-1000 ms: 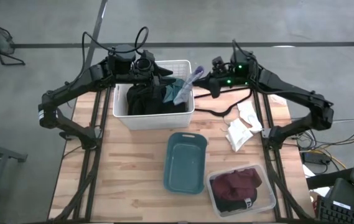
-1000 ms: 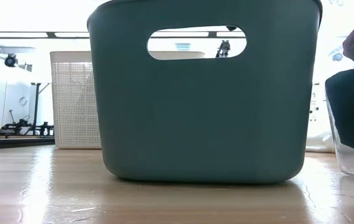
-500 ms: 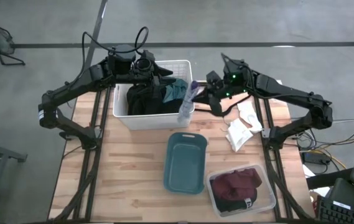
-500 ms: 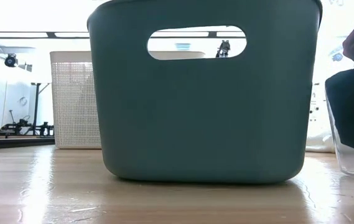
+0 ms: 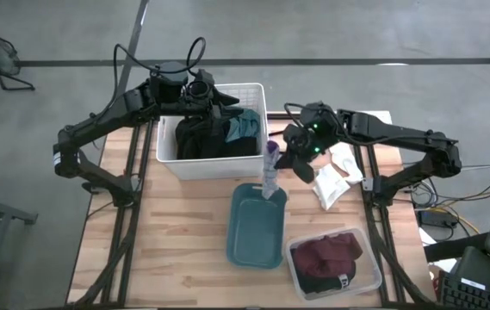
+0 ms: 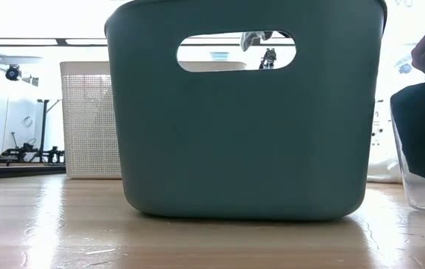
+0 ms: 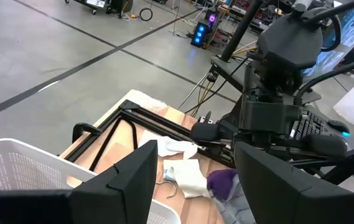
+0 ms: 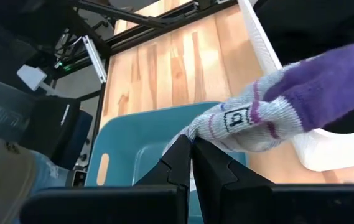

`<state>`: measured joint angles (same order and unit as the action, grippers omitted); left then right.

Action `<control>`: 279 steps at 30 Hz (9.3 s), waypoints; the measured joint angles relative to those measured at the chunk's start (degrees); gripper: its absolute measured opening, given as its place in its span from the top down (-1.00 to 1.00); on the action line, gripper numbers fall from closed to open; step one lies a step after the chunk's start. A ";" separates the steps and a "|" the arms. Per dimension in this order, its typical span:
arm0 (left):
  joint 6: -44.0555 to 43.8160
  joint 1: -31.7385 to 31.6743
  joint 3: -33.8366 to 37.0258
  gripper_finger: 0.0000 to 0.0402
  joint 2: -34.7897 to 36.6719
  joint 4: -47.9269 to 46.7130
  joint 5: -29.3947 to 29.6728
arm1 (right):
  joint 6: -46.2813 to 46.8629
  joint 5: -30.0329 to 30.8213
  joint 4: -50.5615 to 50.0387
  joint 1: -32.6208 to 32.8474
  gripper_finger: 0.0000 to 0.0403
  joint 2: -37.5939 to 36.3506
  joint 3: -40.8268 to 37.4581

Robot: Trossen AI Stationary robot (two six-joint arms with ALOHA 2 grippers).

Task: Pick & Place Cloths
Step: Put the gray sock into the blue bin, then put the left white sock into the blue bin, then put the white sock into the blue bin

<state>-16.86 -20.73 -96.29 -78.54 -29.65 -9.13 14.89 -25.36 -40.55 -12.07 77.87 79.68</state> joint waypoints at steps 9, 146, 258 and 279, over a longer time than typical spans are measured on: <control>-0.15 0.00 0.00 -0.09 0.00 0.00 0.00 | 1.22 -0.14 0.15 0.77 0.96 0.00 0.07; 0.63 0.00 0.02 -0.09 0.00 -0.85 1.73 | 21.54 15.14 -13.90 -3.72 0.93 -9.41 -16.69; -2.80 0.00 0.02 -0.09 0.00 -1.17 1.70 | 4.51 30.05 -28.54 -32.07 -0.09 10.69 -35.50; -2.89 -0.01 0.02 -0.09 0.00 -1.12 1.70 | -2.11 27.67 -23.38 -32.55 0.73 18.92 -35.34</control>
<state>-19.75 -20.74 -96.27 -78.54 -30.76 -7.42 12.79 2.31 -63.93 -44.62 96.79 44.34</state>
